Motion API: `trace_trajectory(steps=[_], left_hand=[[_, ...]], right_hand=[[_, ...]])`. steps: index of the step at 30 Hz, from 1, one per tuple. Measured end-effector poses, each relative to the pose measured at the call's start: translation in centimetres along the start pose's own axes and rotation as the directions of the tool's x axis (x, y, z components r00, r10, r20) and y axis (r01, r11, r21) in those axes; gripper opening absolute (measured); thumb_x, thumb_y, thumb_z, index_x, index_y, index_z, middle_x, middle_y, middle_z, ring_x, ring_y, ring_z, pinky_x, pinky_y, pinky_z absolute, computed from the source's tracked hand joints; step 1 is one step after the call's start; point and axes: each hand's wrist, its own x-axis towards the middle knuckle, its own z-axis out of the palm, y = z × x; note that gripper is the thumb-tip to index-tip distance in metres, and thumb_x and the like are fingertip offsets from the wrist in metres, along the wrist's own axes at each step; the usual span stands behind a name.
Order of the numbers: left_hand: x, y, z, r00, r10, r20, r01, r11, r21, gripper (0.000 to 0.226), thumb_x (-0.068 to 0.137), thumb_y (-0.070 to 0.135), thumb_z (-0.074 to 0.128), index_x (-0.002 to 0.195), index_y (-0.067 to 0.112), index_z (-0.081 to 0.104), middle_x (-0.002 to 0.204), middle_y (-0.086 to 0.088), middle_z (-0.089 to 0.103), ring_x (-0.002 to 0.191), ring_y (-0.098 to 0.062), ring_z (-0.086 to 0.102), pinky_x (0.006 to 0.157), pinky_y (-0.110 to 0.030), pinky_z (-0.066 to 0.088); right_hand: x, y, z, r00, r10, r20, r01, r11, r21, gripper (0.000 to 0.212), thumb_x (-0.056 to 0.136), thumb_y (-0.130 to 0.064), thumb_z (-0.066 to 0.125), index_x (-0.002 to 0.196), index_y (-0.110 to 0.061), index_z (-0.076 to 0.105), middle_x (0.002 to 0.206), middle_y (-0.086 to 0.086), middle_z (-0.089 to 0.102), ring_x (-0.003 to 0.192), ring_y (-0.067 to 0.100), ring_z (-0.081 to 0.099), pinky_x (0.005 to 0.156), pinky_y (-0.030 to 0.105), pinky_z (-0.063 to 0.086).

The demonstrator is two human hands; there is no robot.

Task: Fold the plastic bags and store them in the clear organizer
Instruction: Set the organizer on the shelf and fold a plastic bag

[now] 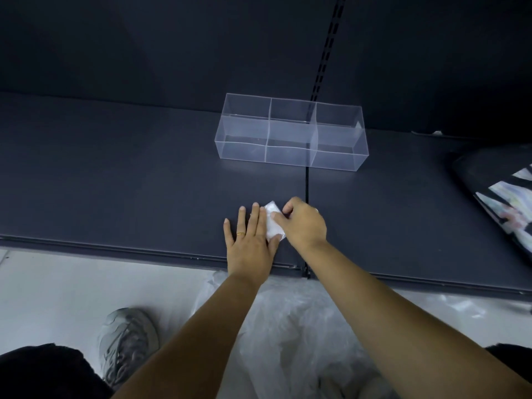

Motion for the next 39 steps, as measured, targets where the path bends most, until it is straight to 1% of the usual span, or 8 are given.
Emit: trace_trajectory(steps=[3, 7, 15, 19, 25, 30, 34, 39], left_hand=[[0.1, 0.0, -0.1, 1.000, -0.014, 0.018, 0.014, 1.000, 0.011, 0.072, 0.086, 0.058, -0.014, 0.148, 0.022, -0.017, 0.160, 0.003, -0.014, 0.146, -0.022, -0.018, 0.116, -0.052, -0.011], [0.0, -0.1, -0.4, 0.999, -0.039, 0.021, 0.039, 0.999, 0.001, 0.074, 0.088, 0.063, -0.006, 0.148, 0.020, -0.018, 0.160, 0.002, -0.014, 0.146, -0.024, -0.018, 0.113, -0.051, -0.015], [0.2, -0.2, -0.2, 0.999, -0.051, 0.015, 0.051, 0.999, 0.009, 0.079, 0.091, 0.067, 0.006, 0.150, 0.018, -0.015, 0.160, 0.001, -0.014, 0.146, -0.026, -0.017, 0.113, -0.053, -0.014], [0.4, -0.2, -0.2, 0.999, -0.046, 0.023, 0.046, 0.999, -0.001, 0.080, 0.091, 0.067, 0.007, 0.150, 0.017, -0.016, 0.160, 0.001, -0.015, 0.146, -0.026, -0.018, 0.112, -0.054, -0.015], [0.3, -0.2, -0.5, 0.996, -0.086, 0.027, 0.086, 0.996, 0.003, 0.087, 0.089, 0.070, 0.008, 0.150, 0.012, -0.016, 0.160, -0.005, -0.015, 0.146, -0.025, -0.017, 0.114, -0.052, -0.012], [0.4, -0.4, -0.8, 0.993, -0.085, 0.080, 0.088, 0.996, -0.024, 0.096, 0.084, 0.075, 0.010, 0.148, 0.010, -0.019, 0.159, -0.006, -0.020, 0.145, -0.024, -0.021, 0.113, -0.051, -0.015], [0.5, -1.6, -1.2, 0.995, -0.067, 0.073, 0.081, 0.976, -0.202, 0.094, 0.085, 0.074, 0.019, 0.152, 0.014, -0.007, 0.160, 0.000, -0.014, 0.146, -0.016, -0.017, 0.114, -0.042, -0.015], [0.5, -1.7, -1.2, 0.987, -0.148, -0.069, 0.136, 0.979, -0.152, 0.090, 0.081, 0.069, -0.009, 0.153, 0.015, -0.001, 0.162, -0.002, -0.005, 0.147, -0.018, -0.010, 0.117, -0.041, -0.010]], right_hand=[[0.2, -0.4, 1.8, 0.984, -0.052, -0.171, 0.023, 0.986, -0.167, 0.059, 0.077, -0.070, 0.057, 0.099, -0.015, 0.059, 0.100, 0.003, 0.063, 0.099, 0.023, 0.056, 0.086, 0.037, 0.046], [2.2, -0.4, 2.4, 0.972, -0.020, -0.235, -0.054, 0.952, -0.302, 0.072, 0.080, -0.071, 0.050, 0.120, -0.011, 0.052, 0.121, 0.009, 0.055, 0.118, 0.028, 0.047, 0.097, 0.040, 0.036], [0.9, 2.8, 1.2, 0.960, -0.165, -0.227, 0.124, 0.975, -0.186, 0.041, 0.089, -0.058, 0.050, 0.098, -0.018, 0.053, 0.104, 0.003, 0.051, 0.102, 0.024, 0.046, 0.087, 0.036, 0.031], [-1.4, 4.8, 1.1, 0.951, -0.235, -0.200, 0.182, 0.950, -0.252, 0.036, 0.086, -0.051, 0.061, 0.101, -0.019, 0.054, 0.104, 0.001, 0.046, 0.099, 0.022, 0.042, 0.083, 0.034, 0.027], [-1.4, 3.2, 0.7, 0.978, -0.088, -0.187, 0.060, 0.987, -0.150, 0.018, 0.095, -0.036, 0.053, 0.100, -0.020, 0.059, 0.108, 0.002, 0.051, 0.108, 0.024, 0.046, 0.089, 0.035, 0.028], [-2.7, 0.9, 1.1, 0.992, 0.066, -0.107, -0.075, 0.994, -0.074, 0.017, 0.086, -0.036, 0.065, 0.090, -0.020, 0.066, 0.110, 0.003, 0.053, 0.110, 0.023, 0.047, 0.095, 0.037, 0.034], [-2.0, 0.0, -0.7, 0.987, 0.156, -0.041, -0.138, 0.950, 0.279, 0.008, 0.084, -0.018, 0.067, 0.081, -0.014, 0.061, 0.093, 0.003, 0.063, 0.090, 0.023, 0.061, 0.079, 0.032, 0.047], [1.7, -0.1, -7.8, 0.999, -0.010, -0.052, 0.033, 0.881, 0.472, 0.025, 0.080, -0.002, 0.070, 0.082, -0.022, 0.054, 0.075, 0.001, 0.061, 0.069, 0.012, 0.058, 0.064, 0.019, 0.047]])
